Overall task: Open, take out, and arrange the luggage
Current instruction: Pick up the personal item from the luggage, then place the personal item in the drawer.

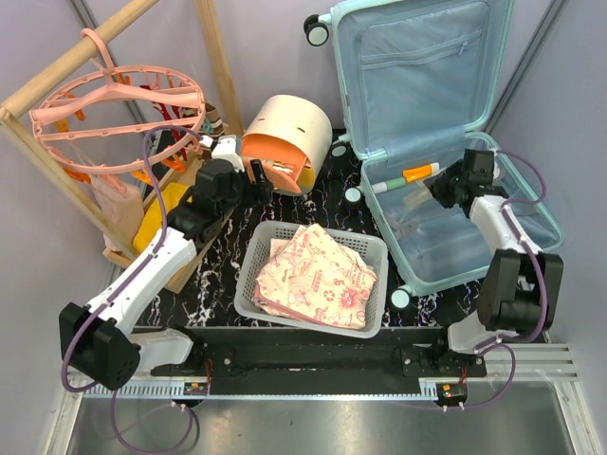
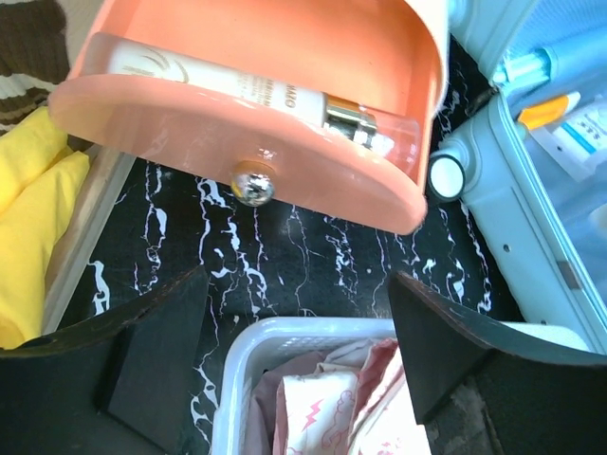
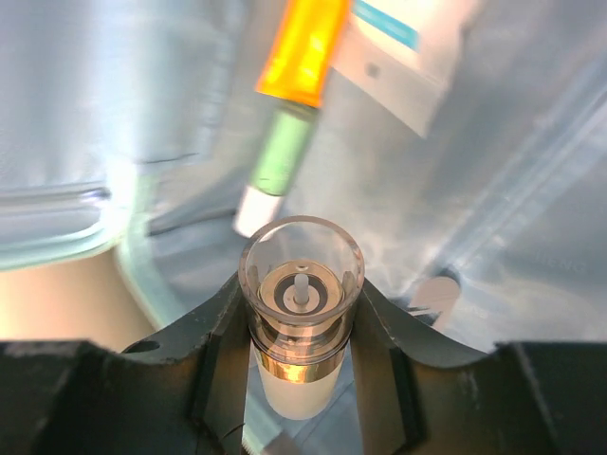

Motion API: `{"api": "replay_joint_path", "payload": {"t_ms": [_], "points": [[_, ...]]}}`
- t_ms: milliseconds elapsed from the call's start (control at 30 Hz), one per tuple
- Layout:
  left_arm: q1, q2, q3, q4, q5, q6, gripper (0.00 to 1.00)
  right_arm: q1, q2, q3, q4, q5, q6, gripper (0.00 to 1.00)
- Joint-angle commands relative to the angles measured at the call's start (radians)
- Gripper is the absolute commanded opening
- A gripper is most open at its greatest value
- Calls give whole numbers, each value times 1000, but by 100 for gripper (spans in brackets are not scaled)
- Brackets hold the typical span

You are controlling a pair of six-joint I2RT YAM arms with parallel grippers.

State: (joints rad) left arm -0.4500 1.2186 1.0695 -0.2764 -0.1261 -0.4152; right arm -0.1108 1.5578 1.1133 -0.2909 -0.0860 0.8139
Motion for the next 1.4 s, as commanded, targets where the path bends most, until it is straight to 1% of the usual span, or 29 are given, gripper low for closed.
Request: {"api": "replay_joint_path", "payload": {"t_ms": [0, 100, 133, 233, 267, 400, 467, 533, 633, 733, 833, 867, 933, 1067, 1167, 1367], "points": [[-39, -39, 75, 36, 46, 64, 81, 6, -94, 34, 67, -10, -113, 0], [-75, -22, 138, 43, 71, 81, 82, 45, -107, 101, 85, -115, -215, 0], [-76, -15, 153, 43, 89, 52, 82, 55, -101, 127, 87, -159, -254, 0], [-76, 1, 190, 95, 228, -29, 84, 92, -62, 244, 84, -320, -230, 0], [-75, 4, 198, 147, 318, -48, 84, 105, -47, 314, 84, -412, -223, 0], [-73, 74, 237, 267, 497, -160, 86, 250, 40, 456, 44, -547, -257, 0], [-75, 116, 279, 296, 590, -192, 86, 287, 68, 503, 47, -636, -260, 0], [-73, 165, 308, 278, 629, -201, 86, 336, 103, 529, 48, -725, -257, 0], [-72, 191, 349, 212, 623, -197, 86, 374, 127, 562, 65, -811, -228, 0], [-69, 187, 334, 223, 618, -200, 86, 387, 134, 572, 76, -865, -216, 0], [-70, 205, 326, 266, 678, -240, 86, 392, 142, 573, 81, -897, -206, 0], [-70, 226, 329, 273, 731, -255, 84, 395, 143, 576, 84, -905, -203, 0], [-73, 242, 325, 273, 764, -273, 83, 398, 148, 586, 88, -917, -196, 0], [-81, 229, 290, 273, 718, -264, 83, 408, 153, 596, 93, -931, -187, 0], [-81, 245, 306, 258, 727, -254, 83, 419, 156, 602, 99, -945, -176, 0], [-88, 291, 325, 273, 743, -278, 78, 442, 171, 617, 101, -966, -173, 0]]}}
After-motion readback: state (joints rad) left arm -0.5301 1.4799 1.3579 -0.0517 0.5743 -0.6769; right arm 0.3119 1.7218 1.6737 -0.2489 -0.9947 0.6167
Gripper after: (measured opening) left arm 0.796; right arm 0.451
